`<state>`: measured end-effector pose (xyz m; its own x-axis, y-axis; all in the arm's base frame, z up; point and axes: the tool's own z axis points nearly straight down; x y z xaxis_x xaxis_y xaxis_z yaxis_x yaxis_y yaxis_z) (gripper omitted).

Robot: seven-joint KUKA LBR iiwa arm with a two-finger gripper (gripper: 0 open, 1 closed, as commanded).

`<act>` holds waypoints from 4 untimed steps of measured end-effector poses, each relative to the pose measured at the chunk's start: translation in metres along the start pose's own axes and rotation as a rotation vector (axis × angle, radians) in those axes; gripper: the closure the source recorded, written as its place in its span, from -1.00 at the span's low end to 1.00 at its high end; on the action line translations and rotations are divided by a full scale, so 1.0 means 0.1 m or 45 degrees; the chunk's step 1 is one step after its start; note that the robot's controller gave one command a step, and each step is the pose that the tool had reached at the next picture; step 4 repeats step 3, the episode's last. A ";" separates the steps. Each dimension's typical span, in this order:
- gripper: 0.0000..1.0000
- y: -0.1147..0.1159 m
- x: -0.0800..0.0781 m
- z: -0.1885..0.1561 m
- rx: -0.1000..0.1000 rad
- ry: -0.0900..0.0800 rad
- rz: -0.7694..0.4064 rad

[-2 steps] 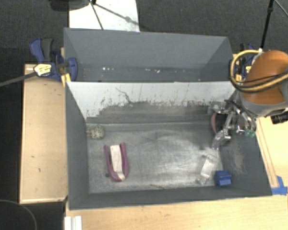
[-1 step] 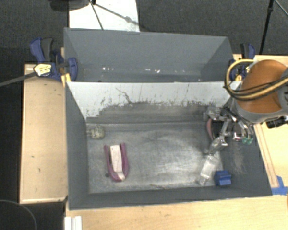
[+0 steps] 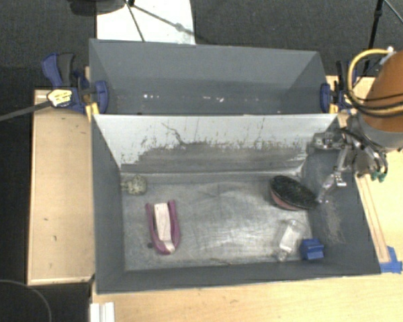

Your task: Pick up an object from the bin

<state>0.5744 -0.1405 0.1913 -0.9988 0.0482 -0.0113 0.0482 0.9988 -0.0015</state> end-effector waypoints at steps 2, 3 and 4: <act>1.00 0.18 0.09 1.19 -0.004 0.011 -0.322; 1.00 -0.04 -0.13 -0.32 0.001 0.001 -0.407; 1.00 -0.04 -0.13 -0.32 0.001 0.001 -0.407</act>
Offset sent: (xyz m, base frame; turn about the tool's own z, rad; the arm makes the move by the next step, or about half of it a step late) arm -0.0085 0.0187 -0.1213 -0.2559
